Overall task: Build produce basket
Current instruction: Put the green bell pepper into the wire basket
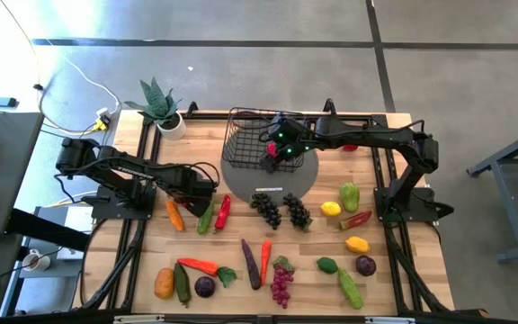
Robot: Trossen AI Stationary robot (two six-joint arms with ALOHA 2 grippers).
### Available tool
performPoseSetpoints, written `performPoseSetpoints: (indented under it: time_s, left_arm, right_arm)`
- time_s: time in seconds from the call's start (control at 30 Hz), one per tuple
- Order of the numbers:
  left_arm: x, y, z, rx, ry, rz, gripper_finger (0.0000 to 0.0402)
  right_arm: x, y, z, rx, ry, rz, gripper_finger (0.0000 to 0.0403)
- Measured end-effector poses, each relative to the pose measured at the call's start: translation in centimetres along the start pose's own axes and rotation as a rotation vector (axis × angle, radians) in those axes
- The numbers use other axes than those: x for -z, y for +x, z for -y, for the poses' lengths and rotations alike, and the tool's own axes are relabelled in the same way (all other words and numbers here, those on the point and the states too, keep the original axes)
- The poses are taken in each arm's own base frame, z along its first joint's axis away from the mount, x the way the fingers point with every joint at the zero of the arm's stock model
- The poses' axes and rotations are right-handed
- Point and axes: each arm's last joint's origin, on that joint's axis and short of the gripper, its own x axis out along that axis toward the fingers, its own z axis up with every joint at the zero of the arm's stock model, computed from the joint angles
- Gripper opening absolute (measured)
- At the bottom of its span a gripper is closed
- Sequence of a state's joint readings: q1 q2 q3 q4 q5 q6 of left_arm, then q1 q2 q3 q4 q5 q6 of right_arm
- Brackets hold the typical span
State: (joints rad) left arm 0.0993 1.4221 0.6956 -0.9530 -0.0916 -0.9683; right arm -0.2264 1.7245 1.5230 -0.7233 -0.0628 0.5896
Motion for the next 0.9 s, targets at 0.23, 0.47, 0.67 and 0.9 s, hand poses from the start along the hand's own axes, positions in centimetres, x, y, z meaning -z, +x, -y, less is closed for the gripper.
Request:
performPoseSetpoints:
  time_s: [0.23,0.47,0.67,0.9]
  left_arm:
    - [0.5,-1.3,-0.3,0.066,0.04,0.048,0.0206]
    - [1.0,-4.2,-1.3,0.245,0.036,0.193,0.0209]
    - [0.9,-7.2,-2.1,0.463,0.047,0.413,0.0209]
    - [0.0,-10.4,-2.9,0.658,0.108,0.713,0.0209]
  right_arm:
    - [0.5,-1.0,-0.6,0.01,0.042,0.012,0.0371]
    - [0.9,-4.4,-0.8,0.068,0.079,0.113,0.0371]
    - [0.9,-6.6,-0.7,0.101,0.11,0.19,0.0371]
    - [0.9,-7.0,-0.6,0.1,0.121,0.203,0.0371]
